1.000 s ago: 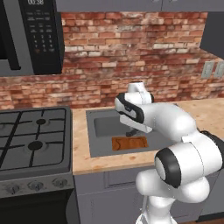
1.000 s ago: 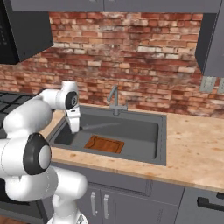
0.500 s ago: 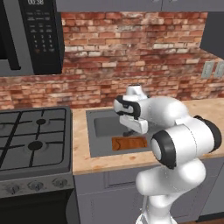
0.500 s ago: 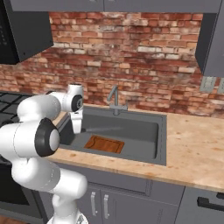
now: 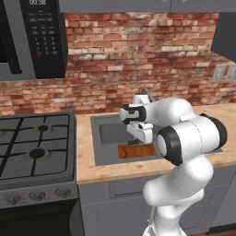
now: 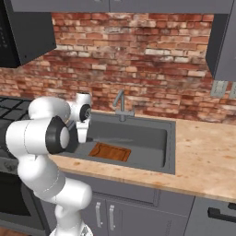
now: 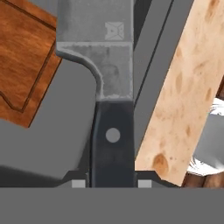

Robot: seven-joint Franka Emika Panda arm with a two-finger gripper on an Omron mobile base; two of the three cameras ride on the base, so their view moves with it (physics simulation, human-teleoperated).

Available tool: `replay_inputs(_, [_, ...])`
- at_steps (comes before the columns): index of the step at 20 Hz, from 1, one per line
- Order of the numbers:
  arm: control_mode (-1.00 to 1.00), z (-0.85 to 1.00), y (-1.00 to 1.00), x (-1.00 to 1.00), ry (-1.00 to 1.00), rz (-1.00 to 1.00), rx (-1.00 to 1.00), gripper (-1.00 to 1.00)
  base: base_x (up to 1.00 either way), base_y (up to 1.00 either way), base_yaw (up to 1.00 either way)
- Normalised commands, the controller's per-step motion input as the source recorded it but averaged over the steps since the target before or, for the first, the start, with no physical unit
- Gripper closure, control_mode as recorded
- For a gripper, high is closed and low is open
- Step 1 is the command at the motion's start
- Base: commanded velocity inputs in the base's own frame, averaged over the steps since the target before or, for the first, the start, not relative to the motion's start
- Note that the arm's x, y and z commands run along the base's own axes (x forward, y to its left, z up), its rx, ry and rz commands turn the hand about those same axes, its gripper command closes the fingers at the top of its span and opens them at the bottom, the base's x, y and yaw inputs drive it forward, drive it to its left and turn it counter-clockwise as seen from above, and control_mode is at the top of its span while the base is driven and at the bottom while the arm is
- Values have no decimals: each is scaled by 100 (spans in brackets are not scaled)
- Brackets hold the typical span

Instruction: Move the cutting board and knife to the sink. Then move spray from the cabinet to the counter.

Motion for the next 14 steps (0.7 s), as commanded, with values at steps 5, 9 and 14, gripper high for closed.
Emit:
replay_inputs(5, [-100,-24,0,13,-2,-12,0,100,0,0,0])
replay_inputs(9, [-100,-22,0,12,-6,-12,-1,100,0,0,0])
replay_inputs(14, [-100,-19,-1,13,-3,-11,-2,100,0,0,0])
